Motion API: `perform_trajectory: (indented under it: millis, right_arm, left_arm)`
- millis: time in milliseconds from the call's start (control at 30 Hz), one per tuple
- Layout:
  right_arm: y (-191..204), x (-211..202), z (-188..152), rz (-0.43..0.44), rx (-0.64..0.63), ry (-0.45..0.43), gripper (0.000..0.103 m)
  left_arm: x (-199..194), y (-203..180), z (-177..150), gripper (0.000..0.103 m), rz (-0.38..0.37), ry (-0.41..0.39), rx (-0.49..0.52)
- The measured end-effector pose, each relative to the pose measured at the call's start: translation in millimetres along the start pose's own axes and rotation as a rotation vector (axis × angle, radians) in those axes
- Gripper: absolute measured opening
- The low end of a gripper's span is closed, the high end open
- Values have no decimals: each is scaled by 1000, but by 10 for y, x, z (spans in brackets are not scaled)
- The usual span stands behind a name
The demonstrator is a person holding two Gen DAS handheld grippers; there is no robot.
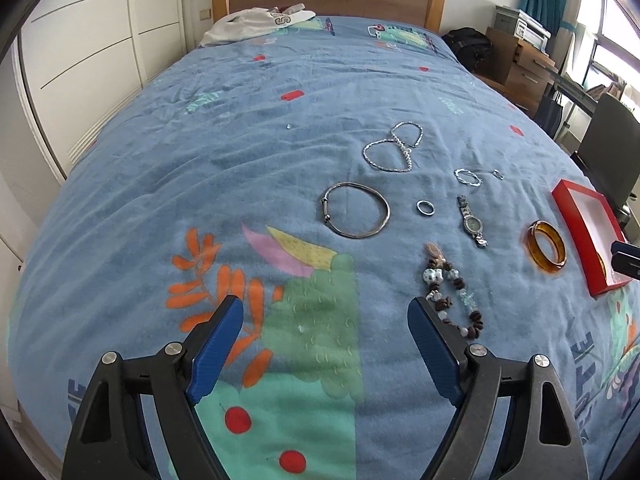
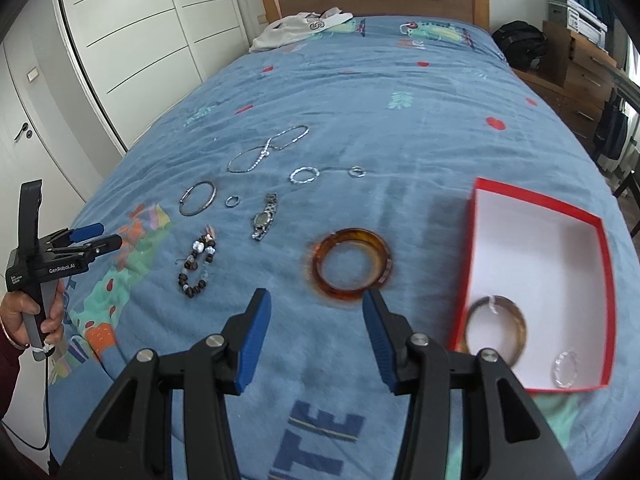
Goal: Organize jewelry
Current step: 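Lift both tools out of the box and move back over the jewelry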
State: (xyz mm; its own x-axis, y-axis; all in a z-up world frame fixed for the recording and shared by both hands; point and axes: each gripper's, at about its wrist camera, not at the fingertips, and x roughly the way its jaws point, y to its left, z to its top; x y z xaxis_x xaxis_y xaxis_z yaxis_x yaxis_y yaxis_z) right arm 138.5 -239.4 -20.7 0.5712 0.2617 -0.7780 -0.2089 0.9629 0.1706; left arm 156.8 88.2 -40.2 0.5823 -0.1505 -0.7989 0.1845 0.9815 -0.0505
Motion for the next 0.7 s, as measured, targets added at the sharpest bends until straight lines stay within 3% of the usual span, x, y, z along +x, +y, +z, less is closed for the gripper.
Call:
perform_trajectory:
  millis: [700]
  right_arm:
    - [315, 615, 256, 52, -32, 36, 46]
  left_arm:
    - [490, 66, 255, 81, -44, 22, 9]
